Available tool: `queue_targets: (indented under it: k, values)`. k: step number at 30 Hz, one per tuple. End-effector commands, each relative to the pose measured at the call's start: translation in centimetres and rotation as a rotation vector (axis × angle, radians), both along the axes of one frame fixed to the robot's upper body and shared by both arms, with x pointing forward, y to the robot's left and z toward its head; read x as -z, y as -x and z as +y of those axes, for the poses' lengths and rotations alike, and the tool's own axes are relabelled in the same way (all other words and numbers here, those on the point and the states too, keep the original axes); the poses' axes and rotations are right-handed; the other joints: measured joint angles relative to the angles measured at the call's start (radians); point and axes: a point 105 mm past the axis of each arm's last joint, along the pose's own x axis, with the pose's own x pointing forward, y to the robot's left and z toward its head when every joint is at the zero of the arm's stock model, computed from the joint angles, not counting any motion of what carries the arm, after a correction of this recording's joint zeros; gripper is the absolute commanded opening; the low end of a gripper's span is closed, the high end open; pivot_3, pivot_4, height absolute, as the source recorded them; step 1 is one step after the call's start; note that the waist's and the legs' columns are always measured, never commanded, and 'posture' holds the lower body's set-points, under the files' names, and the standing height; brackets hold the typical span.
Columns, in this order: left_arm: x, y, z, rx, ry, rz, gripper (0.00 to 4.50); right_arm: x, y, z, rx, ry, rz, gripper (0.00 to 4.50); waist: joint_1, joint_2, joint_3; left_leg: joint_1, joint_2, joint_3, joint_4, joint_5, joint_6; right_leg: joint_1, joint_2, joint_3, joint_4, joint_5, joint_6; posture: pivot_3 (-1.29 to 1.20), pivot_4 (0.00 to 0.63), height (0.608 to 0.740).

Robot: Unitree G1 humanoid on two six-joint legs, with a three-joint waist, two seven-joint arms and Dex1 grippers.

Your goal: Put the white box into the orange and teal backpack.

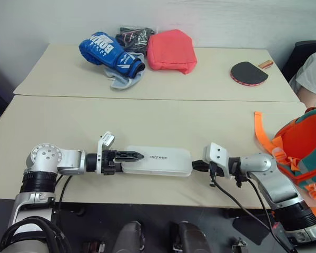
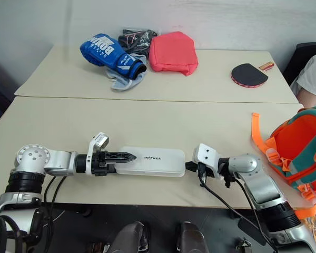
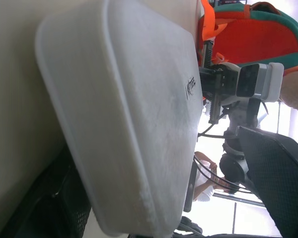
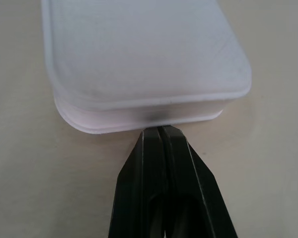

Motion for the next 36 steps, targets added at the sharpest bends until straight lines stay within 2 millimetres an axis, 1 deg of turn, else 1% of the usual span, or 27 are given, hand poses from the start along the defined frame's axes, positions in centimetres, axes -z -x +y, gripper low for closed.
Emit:
queue_targets:
  k: [1, 3, 7, 10, 11, 12, 14, 16, 18, 20, 22, 24, 27, 28, 29, 31, 32, 34, 36]
  values:
    - [-0.8, -0.2, -1.1, 0.016, 0.054, -0.017, 4.27, 1.2, 0.4, 0.0, -0.045, 0.034, 0.024, 0.0, 0.0, 0.0, 0.0, 0.0, 0.0, 0.0, 0.0, 0.0, 0.0, 0.0, 0.0, 0.0, 0.0, 0.0, 0.0, 0.0, 0.15, 0.74]
    - [-0.9, -0.3, -1.4, 0.014, 0.069, -0.022, 3.86, 1.4, 0.4, -0.3, -0.049, 0.048, 0.021, 0.0, 0.0, 0.0, 0.0, 0.0, 0.0, 0.0, 0.0, 0.0, 0.0, 0.0, 0.0, 0.0, 0.0, 0.0, 0.0, 0.0, 0.15, 0.74]
    - [-1.1, -0.1, -1.7, 0.025, 0.077, -0.038, 2.64, 1.9, 0.7, -1.4, -0.045, 0.082, 0.021, 0.0, 0.001, 0.0, 0.0, 0.0, 0.0, 0.0, 0.0, 0.0, 0.0, 0.0, 0.0, 0.0, 0.0, 0.0, 0.0, 0.0, 0.15, 0.74]
    - [-1.1, 0.2, -1.7, 0.033, 0.073, -0.044, 1.79, 2.1, 1.1, -2.1, -0.029, 0.089, 0.025, 0.0, 0.005, -0.001, 0.0, 0.0, 0.0, 0.0, 0.0, 0.0, 0.0, 0.001, 0.0, 0.0, -0.001, 0.0, 0.0, 0.0, 0.15, 0.74]
    - [-1.2, 0.2, -1.7, 0.028, 0.08, -0.054, 1.57, 2.2, 1.2, -2.4, -0.023, 0.09, 0.027, 0.0, 0.008, -0.001, 0.0, 0.0, 0.0, 0.0, 0.001, 0.0, 0.0, 0.001, 0.0, 0.0, -0.001, 0.0, 0.0, 0.0, 0.15, 0.74]
    - [-1.3, 0.2, -1.7, 0.025, 0.083, -0.065, 1.44, 2.2, 1.4, -2.6, -0.016, 0.09, 0.03, 0.0, 0.01, -0.001, 0.0, 0.0, 0.0, 0.0, 0.001, 0.0, 0.0, 0.001, 0.0, 0.0, -0.001, 0.0, 0.0, 0.0, 0.15, 0.74]
    - [-1.2, 0.4, -1.6, 0.03, 0.068, -0.075, 1.43, 2.3, 1.6, -3.1, 0.004, 0.088, 0.036, 0.0, 0.017, -0.001, 0.0, 0.0, 0.0, 0.0, 0.001, -0.001, 0.0, 0.002, 0.0, 0.0, -0.003, 0.0, 0.0, 0.0, 0.15, 0.74]
    - [-1.6, 0.3, -1.7, 0.004, 0.089, -0.142, 1.43, 2.2, 2.1, -3.9, 0.044, 0.076, 0.042, 0.0, 0.024, -0.001, 0.0, 0.0, 0.0, 0.0, 0.0, -0.001, 0.0, 0.001, 0.0, 0.0, -0.004, 0.0, 0.0, 0.0, 0.15, 0.74]
    - [-3.5, 0.1, -1.6, -0.053, 0.168, -0.325, 1.43, 1.2, 2.3, -5.4, 0.186, -0.005, 0.032, 0.0, 0.029, -0.001, 0.0, -0.001, 0.0, -0.001, 0.0, -0.001, 0.0, 0.002, 0.0, 0.0, -0.005, 0.0, 0.0, 0.0, 0.15, 0.74]
    - [-5.1, 0.5, -1.2, -0.093, 0.239, -0.505, 1.43, -0.2, 3.2, -6.1, 0.279, -0.121, 0.037, 0.0, 0.03, 0.0, 0.0, -0.003, 0.0, -0.002, -0.001, -0.002, 0.0, 0.001, 0.0, 0.0, -0.007, 0.0, 0.0, 0.0, 0.15, 0.74]
    - [-5.6, 0.9, -0.9, -0.094, 0.232, -0.667, 1.43, -1.4, 4.7, -6.7, 0.346, -0.196, 0.024, 0.4, 0.03, 0.0, 0.001, -0.004, 0.0, -0.002, -0.002, -0.004, -0.003, 0.001, 0.0, -0.001, -0.011, 0.0, 0.0, 0.0, 0.15, 0.74]
    - [-5.3, 1.4, -0.8, -0.046, 0.183, -0.787, 1.43, -2.1, 6.0, -7.5, 0.427, -0.224, -0.011, 0.94, 0.028, 0.002, 0.001, -0.005, 0.0, -0.002, -0.003, -0.004, -0.003, 0.001, 0.0, -0.001, -0.014, 0.0, 0.0, 0.0, 0.15, 0.74]
    - [-4.9, 1.9, -1.1, 0.028, 0.141, -0.931, 1.43, -2.6, 7.7, -9.2, 0.578, -0.235, -0.069, 1.97, 0.026, 0.005, 0.002, -0.004, 0.0, -0.001, -0.004, -0.005, -0.004, 0.001, 0.001, -0.001, -0.014, 0.0, 0.0, 0.0, 0.15, 0.74]
    - [-4.7, 2.0, -1.3, 0.059, 0.123, -0.981, 1.43, -3.0, 8.5, -9.6, 0.615, -0.268, -0.101, 2.34, 0.027, 0.006, 0.002, -0.004, 0.0, -0.001, -0.005, -0.005, -0.004, 0.001, 0.001, 0.0, -0.014, 0.0, 0.0, 0.0, 0.15, 0.74]
    - [-4.7, 2.0, -1.6, 0.084, 0.121, -1.039, 1.43, -3.7, 9.4, -9.8, 0.64, -0.317, -0.142, 2.68, 0.027, 0.007, 0.002, -0.004, 0.0, -0.001, -0.005, -0.005, -0.004, 0.001, 0.001, 0.0, -0.014, 0.0, 0.0, 0.0, 0.15, 0.74]
    - [-4.8, 1.9, -2.1, 0.1, 0.132, -1.092, 1.43, -4.7, 11.1, -10.7, 0.708, -0.353, -0.199, 3.35, 0.028, 0.008, 0.003, -0.004, 0.0, -0.001, -0.008, -0.005, -0.004, 0.001, 0.001, 0.0, -0.015, 0.0, 0.0, 0.0, 0.15, 0.74]
    - [-4.9, 1.8, -2.5, 0.112, 0.13, -1.128, 1.43, -4.8, 12.0, -11.3, 0.755, -0.362, -0.2, 3.73, 0.029, 0.009, 0.004, -0.004, 0.0, -0.001, -0.009, -0.005, -0.004, 0.0, 0.001, 0.0, -0.015, 0.0, 0.0, 0.0, 0.15, 0.74]
    - [-4.5, 2.0, -3.1, 0.197, 0.105, -1.205, 1.43, -5.1, 14.3, -12.8, 0.871, -0.403, -0.197, 4.46, 0.028, 0.01, 0.004, -0.004, 0.0, -0.001, -0.009, -0.007, 0.001, 0.0, 0.001, 0.0, -0.015, 0.0, 0.0, 0.0, 0.15, 0.74]
    - [-3.9, 2.3, -3.4, 0.262, 0.092, -1.248, 1.43, -5.4, 16.4, -15.1, 1.02, -0.423, -0.245, 4.49, 0.028, 0.011, 0.004, -0.004, 0.0, -0.001, -0.011, -0.007, 0.002, -0.001, 0.001, 0.0, -0.015, 0.0, 0.0, 0.0, 0.15, 0.74]
